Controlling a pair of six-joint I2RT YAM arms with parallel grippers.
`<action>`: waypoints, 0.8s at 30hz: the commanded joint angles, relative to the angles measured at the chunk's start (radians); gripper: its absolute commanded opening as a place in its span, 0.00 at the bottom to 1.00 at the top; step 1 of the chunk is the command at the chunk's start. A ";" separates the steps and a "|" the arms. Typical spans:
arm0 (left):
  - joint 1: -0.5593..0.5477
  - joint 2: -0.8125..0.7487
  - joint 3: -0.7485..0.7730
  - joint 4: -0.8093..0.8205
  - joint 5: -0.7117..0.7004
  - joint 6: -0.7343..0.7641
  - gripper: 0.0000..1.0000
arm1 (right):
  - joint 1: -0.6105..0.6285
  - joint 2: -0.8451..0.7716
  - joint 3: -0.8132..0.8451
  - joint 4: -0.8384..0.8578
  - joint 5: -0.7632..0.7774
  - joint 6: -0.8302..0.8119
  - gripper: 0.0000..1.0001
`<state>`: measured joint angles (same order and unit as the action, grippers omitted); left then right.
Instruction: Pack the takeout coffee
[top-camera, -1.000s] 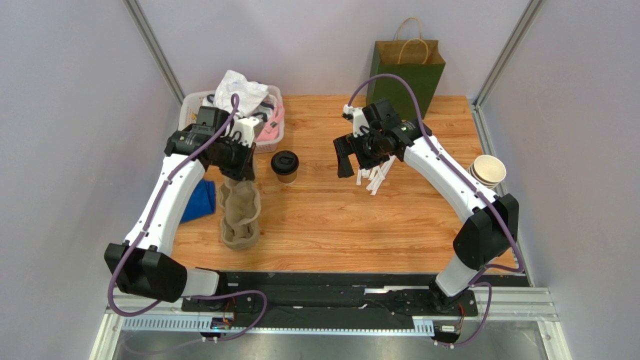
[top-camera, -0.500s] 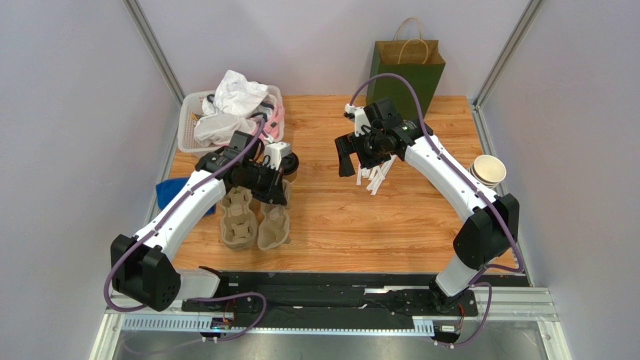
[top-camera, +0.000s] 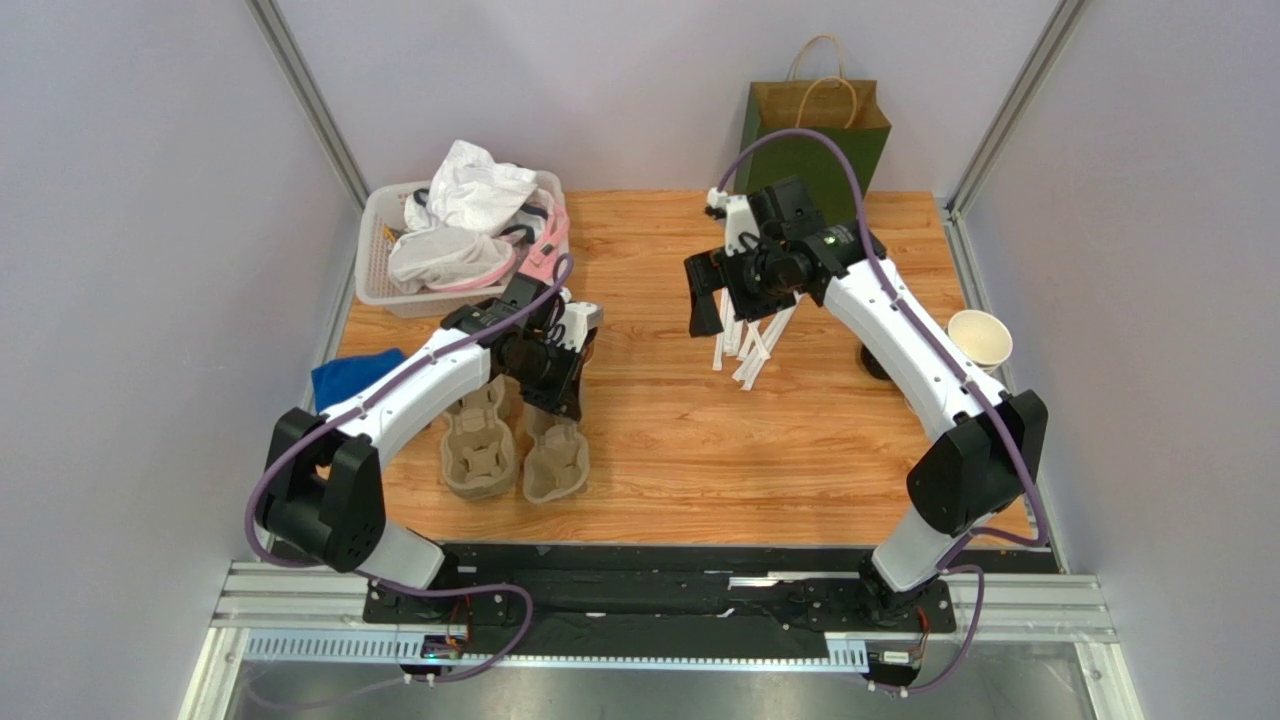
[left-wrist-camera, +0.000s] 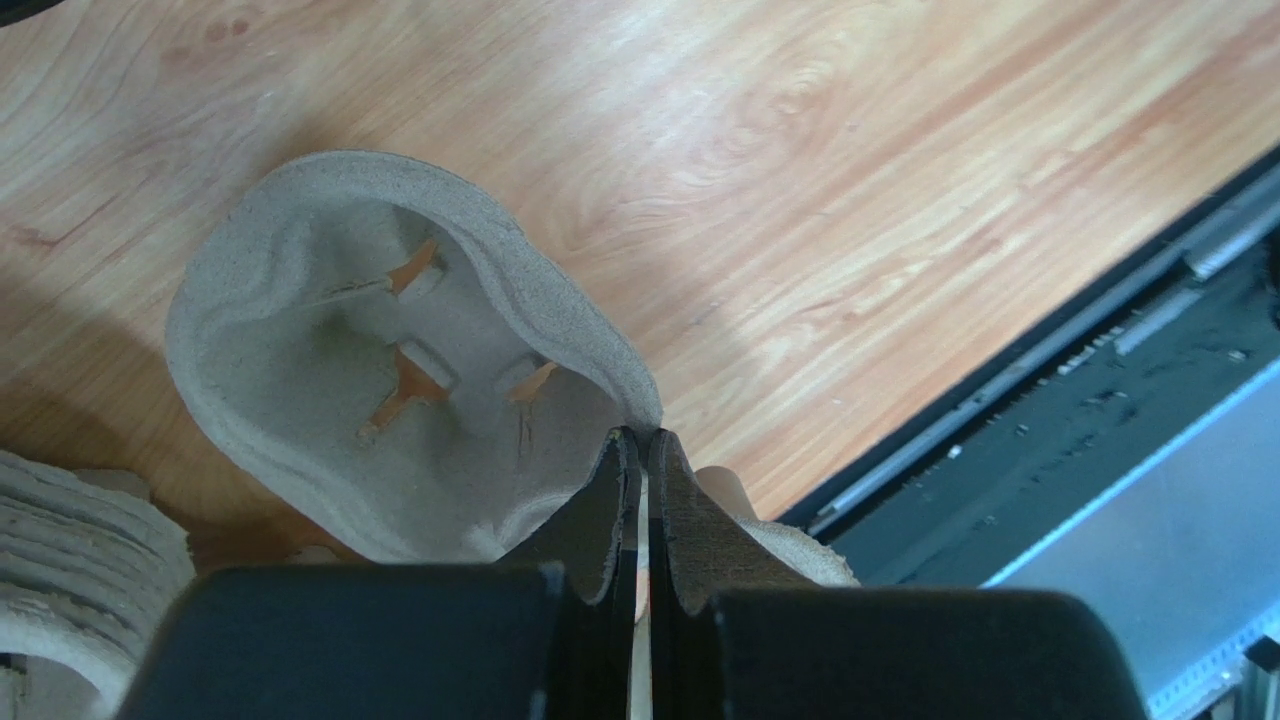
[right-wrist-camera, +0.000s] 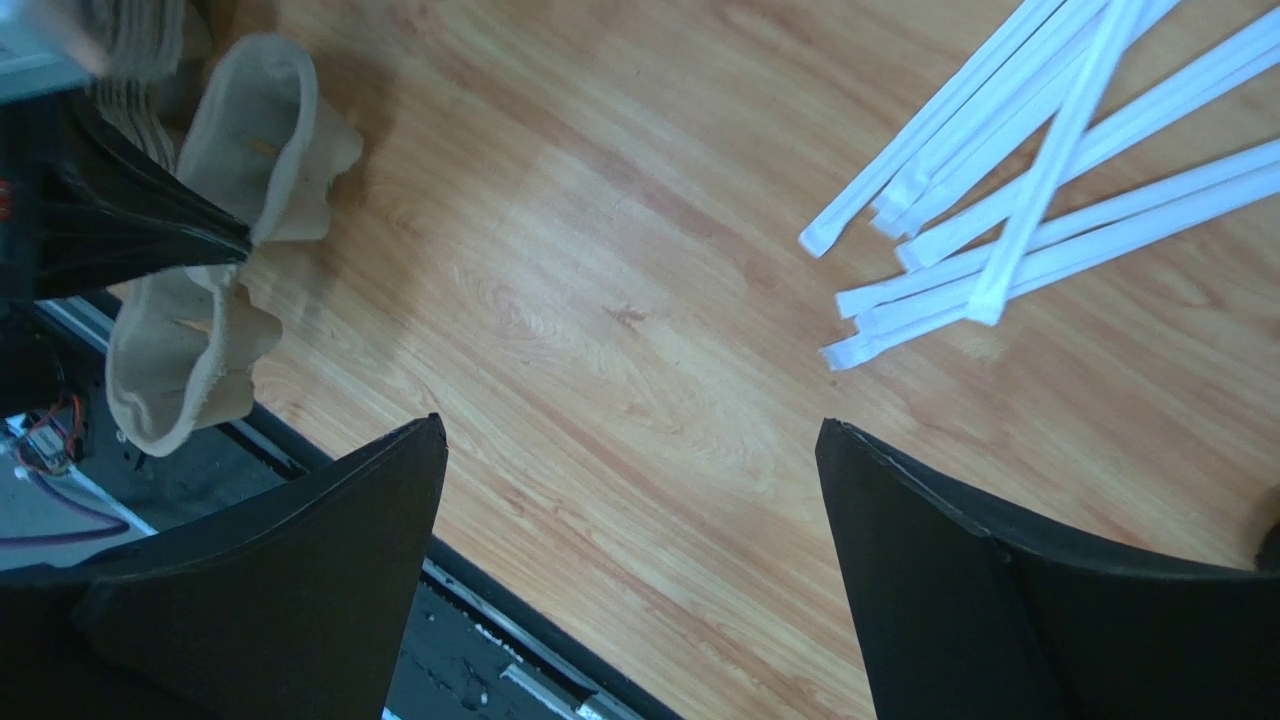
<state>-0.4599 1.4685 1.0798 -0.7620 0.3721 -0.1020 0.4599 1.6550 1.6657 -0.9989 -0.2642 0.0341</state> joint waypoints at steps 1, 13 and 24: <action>-0.008 0.018 0.005 0.055 -0.062 0.019 0.02 | -0.078 -0.001 0.166 -0.061 -0.050 -0.066 1.00; -0.008 -0.022 0.145 -0.091 0.066 0.191 0.71 | -0.196 -0.051 0.417 -0.106 0.113 -0.267 1.00; 0.010 -0.290 0.321 -0.220 0.324 0.308 0.99 | -0.196 0.005 0.382 0.270 0.315 -0.554 1.00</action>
<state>-0.4622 1.2690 1.3388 -0.9302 0.5632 0.1448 0.2665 1.6173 2.0579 -0.9443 -0.0334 -0.3622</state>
